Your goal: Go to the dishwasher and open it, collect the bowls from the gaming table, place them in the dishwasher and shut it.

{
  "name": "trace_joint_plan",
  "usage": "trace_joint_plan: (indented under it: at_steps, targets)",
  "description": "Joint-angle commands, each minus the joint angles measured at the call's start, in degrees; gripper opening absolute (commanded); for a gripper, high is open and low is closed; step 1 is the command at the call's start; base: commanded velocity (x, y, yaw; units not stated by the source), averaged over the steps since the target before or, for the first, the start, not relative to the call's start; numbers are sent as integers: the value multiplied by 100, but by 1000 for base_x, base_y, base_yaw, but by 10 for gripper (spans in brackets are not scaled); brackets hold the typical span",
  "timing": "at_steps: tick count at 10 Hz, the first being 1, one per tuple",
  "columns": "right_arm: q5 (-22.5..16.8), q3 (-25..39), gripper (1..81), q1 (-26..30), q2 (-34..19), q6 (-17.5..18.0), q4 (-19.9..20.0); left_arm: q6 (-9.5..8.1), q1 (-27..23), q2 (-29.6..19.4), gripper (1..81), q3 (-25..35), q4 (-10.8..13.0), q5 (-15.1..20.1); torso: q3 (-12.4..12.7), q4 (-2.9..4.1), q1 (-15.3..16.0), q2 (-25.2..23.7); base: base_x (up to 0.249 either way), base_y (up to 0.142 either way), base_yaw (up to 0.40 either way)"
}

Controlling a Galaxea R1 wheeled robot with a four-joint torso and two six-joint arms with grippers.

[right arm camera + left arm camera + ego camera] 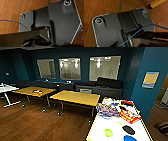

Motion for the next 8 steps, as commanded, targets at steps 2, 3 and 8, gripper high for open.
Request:
trace_joint_plan:
  at_steps: [2, 3, 8]
  targets:
    - [-290, 31, 811, 244, -22, -13, -55, 8, -254, -25, 811, 49, 52, 274, 0, 0, 1, 0, 0, 0, -228]
    - [-290, 13, 811, 244, -22, -13, -46, 8, -254, -25, 811, 49, 52, 274, 0, 0, 1, 0, 0, 0, -278]
    - [-290, -40, 811, 297, -13, -13, -46, 0, -254, -25, 811, 49, 8, 283, 0, 0, 1, 0, 0, 0, -305]
